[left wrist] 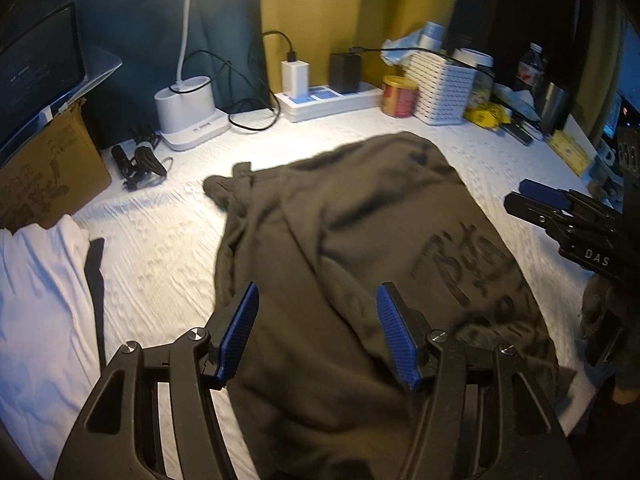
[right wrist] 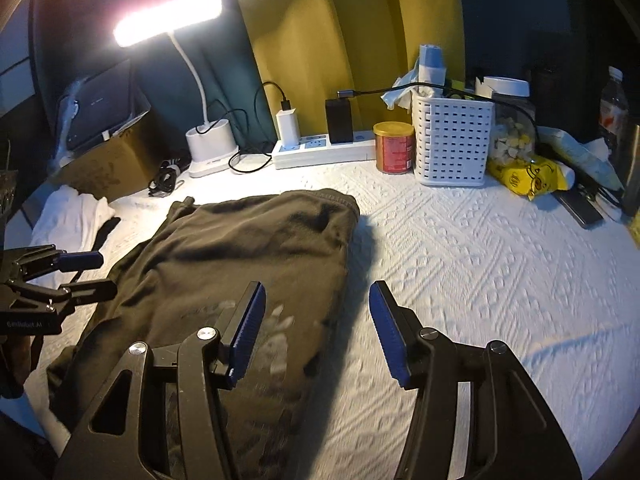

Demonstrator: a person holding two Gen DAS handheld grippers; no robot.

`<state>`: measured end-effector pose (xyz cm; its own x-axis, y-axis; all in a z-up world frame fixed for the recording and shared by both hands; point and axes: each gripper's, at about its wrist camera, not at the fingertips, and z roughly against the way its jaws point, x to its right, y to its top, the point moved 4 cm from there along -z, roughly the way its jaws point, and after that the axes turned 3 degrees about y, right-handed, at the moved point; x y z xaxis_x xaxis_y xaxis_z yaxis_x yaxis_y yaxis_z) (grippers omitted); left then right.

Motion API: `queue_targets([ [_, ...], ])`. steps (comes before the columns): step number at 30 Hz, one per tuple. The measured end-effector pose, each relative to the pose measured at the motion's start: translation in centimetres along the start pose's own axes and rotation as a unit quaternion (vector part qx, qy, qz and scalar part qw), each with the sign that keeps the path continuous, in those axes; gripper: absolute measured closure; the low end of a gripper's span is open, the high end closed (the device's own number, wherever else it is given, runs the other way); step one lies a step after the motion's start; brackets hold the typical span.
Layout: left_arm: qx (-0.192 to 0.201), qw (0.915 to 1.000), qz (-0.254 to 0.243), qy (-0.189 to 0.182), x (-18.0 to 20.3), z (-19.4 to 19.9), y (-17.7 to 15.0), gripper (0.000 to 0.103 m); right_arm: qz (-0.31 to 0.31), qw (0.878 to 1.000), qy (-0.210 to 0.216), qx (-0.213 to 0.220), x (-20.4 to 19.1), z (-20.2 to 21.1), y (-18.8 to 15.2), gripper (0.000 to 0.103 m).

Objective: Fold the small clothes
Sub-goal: 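Open both grippers and press the folded shirt flat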

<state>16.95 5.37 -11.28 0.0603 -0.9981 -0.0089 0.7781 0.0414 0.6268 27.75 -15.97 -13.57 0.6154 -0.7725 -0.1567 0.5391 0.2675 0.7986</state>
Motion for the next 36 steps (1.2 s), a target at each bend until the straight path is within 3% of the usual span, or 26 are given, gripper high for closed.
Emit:
queue_targets([
  [10,-0.006,0.9997,-0.007,-0.024,2.4,1.6,-3.0,0.042,0.016,1.0,0.013,-0.002,-1.8,1.8,-2.5,0.046],
  [17,-0.016,0.9992,0.006,-0.036,2.2,2.2,-5.9,0.041,0.024,0.999,0.024,-0.013,-3.4,2.5,-4.4,0.046],
  [21,-0.026,0.9989,0.009,-0.038,2.0,2.4,-7.3,0.033,0.032,0.998,0.033,-0.03,-4.8,2.1,-5.7,0.046],
  [28,-0.034,0.9983,0.021,-0.043,1.7,2.4,-9.1,0.033,0.047,0.997,0.032,-0.046,-6.5,2.3,-7.6,0.046],
  [31,-0.03,0.9984,0.004,-0.047,2.0,2.4,-9.6,0.033,0.047,0.997,0.026,-0.058,-6.6,2.0,-8.4,0.046],
  [32,-0.028,0.9982,-0.005,-0.053,2.1,2.5,-9.8,0.036,0.048,0.997,0.024,-0.055,-6.6,2.2,-8.4,0.046],
  [36,-0.016,0.9953,-0.025,-0.092,3.0,3.5,-9.9,0.088,0.047,0.997,0.017,-0.052,-6.7,2.4,-8.7,0.046],
])
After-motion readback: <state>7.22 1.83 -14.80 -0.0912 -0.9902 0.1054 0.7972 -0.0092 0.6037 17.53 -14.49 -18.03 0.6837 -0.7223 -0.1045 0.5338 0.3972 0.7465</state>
